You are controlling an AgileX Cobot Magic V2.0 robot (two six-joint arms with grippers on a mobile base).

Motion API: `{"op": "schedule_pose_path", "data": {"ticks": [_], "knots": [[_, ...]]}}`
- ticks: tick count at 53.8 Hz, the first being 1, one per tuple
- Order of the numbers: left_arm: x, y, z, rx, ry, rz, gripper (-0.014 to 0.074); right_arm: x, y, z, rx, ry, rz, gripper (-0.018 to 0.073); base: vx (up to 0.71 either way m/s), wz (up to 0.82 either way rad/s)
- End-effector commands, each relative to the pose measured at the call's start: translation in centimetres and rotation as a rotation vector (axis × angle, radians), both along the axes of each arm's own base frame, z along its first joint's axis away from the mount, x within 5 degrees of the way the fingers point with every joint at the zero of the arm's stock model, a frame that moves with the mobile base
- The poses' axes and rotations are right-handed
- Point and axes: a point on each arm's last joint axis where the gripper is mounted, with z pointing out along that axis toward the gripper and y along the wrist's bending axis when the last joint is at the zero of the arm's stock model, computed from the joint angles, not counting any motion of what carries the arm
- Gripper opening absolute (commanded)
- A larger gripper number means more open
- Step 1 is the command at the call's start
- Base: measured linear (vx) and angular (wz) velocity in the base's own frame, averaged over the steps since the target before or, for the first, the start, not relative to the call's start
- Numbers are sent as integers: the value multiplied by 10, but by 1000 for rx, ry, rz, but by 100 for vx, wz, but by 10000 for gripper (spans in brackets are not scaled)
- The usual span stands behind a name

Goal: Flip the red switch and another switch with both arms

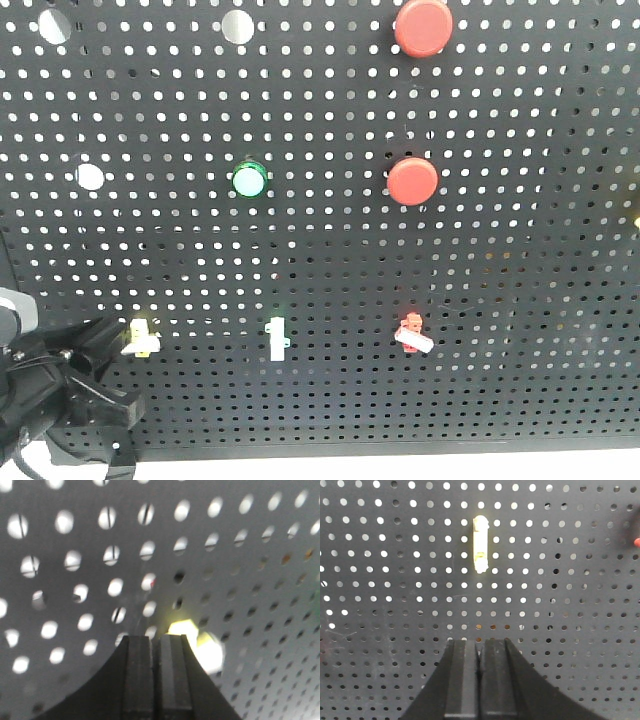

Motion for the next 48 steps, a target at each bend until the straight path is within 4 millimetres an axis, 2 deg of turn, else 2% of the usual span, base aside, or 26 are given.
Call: {"op": "schedule_pose_path", "data": {"ticks": [1, 7, 11, 30, 38, 48], "knots": [[-2, -1, 13, -43, -71, -1, 2, 0, 0, 20, -13, -118, 2, -5, 0, 0], [-6, 1, 3, -62, -46, 2, 2, 0, 0, 20, -13, -118, 2, -5, 0, 0], [-8, 1, 4, -71, -74, 2, 2, 0, 0, 20, -13, -118, 2, -5, 0, 0], [-34, 9, 38, -115, -214, -2, 2, 4, 3, 18, -17, -102, 22, -5, 0, 0], [-45, 13, 50, -131, -264, -2, 2, 17, 23, 13, -11, -86, 166, -5, 0, 0], [-49, 14, 51, -121, -249, -4, 2, 49, 71, 0, 15, -76, 399, -8, 0, 0]]}}
